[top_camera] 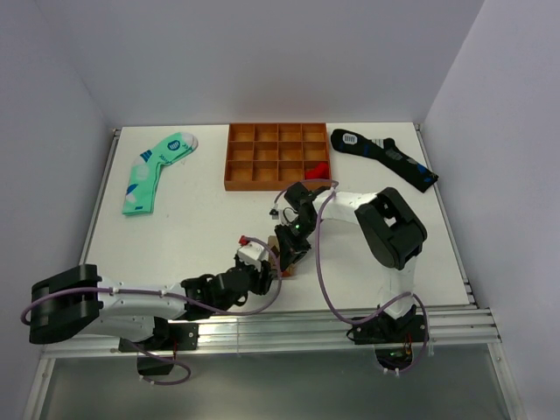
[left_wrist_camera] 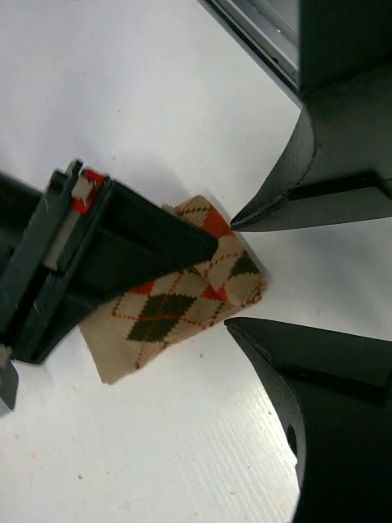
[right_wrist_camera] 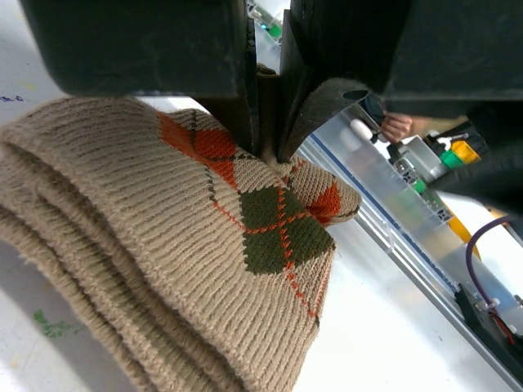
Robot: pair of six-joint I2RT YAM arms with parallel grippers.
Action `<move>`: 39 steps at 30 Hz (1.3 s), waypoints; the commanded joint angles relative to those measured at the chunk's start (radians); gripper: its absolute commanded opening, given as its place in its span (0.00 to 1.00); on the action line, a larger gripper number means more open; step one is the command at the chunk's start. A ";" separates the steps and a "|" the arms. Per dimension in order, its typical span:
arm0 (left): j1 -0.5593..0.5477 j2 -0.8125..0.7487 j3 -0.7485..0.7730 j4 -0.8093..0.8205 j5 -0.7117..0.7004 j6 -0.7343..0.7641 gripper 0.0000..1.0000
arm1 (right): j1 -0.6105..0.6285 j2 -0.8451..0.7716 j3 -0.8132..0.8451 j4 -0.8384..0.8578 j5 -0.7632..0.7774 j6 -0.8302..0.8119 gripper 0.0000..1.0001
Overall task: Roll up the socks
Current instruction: Roll the sock at the center of the board.
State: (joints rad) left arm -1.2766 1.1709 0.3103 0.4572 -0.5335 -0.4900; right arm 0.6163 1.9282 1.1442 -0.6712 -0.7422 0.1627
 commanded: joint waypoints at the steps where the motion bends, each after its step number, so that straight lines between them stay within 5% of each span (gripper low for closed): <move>1: -0.049 0.038 0.101 -0.113 -0.085 0.079 0.51 | -0.009 0.018 0.005 -0.039 0.099 -0.037 0.02; 14: -0.119 0.257 0.363 -0.394 -0.063 0.274 0.48 | -0.020 0.021 0.047 -0.077 0.047 -0.020 0.03; 24: -0.136 0.337 0.351 -0.331 -0.086 0.323 0.46 | -0.029 0.109 0.196 -0.281 0.049 -0.055 0.02; 39: -0.129 0.371 0.337 -0.241 -0.062 0.412 0.43 | -0.049 0.086 0.019 -0.148 0.038 -0.006 0.02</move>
State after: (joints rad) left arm -1.4059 1.5345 0.6518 0.1658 -0.6029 -0.1116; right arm 0.5724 2.0239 1.2110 -0.8669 -0.7879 0.1562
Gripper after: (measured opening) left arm 0.428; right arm 0.165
